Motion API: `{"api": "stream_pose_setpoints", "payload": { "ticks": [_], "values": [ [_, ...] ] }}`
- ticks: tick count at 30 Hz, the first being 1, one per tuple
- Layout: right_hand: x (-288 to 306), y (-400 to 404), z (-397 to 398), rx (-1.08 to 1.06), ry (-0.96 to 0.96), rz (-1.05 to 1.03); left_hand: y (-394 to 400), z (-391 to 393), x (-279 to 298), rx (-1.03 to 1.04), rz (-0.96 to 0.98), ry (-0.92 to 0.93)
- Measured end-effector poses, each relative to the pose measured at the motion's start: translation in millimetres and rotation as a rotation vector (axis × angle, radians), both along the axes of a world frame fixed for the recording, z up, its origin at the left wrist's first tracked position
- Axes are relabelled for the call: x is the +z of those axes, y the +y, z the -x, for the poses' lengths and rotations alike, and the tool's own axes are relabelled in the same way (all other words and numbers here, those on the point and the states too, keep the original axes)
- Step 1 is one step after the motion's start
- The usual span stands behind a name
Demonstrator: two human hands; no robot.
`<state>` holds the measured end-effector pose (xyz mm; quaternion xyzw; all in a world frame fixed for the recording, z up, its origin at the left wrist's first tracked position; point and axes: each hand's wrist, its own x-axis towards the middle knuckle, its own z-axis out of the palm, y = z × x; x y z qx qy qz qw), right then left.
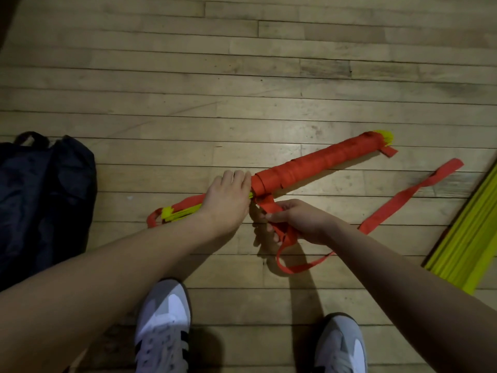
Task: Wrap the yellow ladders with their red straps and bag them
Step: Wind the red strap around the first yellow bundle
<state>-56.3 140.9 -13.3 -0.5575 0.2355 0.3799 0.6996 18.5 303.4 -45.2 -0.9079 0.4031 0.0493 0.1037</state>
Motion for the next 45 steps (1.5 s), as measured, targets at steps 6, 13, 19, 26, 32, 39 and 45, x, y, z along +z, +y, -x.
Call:
{"api": "stream_pose_setpoints", "payload": {
  "ticks": [6, 13, 19, 26, 32, 39, 45],
  "values": [
    [-9, 2, 7, 0.010, -0.025, 0.038, 6, 26, -3, 0.058, -0.062, 0.160],
    [-5, 5, 5, -0.054, 0.021, 0.121, -6, 1, 7, 0.227, -0.061, 0.190],
    [-7, 8, -7, -0.047, -0.074, 0.198, -11, -40, 15, 0.310, -0.106, 0.152],
    [-15, 16, -13, -0.058, -0.095, 0.345, 3, -12, 1, 0.115, -0.080, 0.064],
    [-14, 14, -3, -0.020, -0.047, 0.316, 6, 8, 0, 0.142, -0.095, 0.128],
    [-10, 19, 1, -0.101, -0.056, 0.292, -4, -1, 14, 0.216, -0.048, 0.220],
    [-7, 18, 1, -0.134, -0.104, 0.430, -9, -5, 20, 0.230, -0.087, 0.182]
  ]
}}
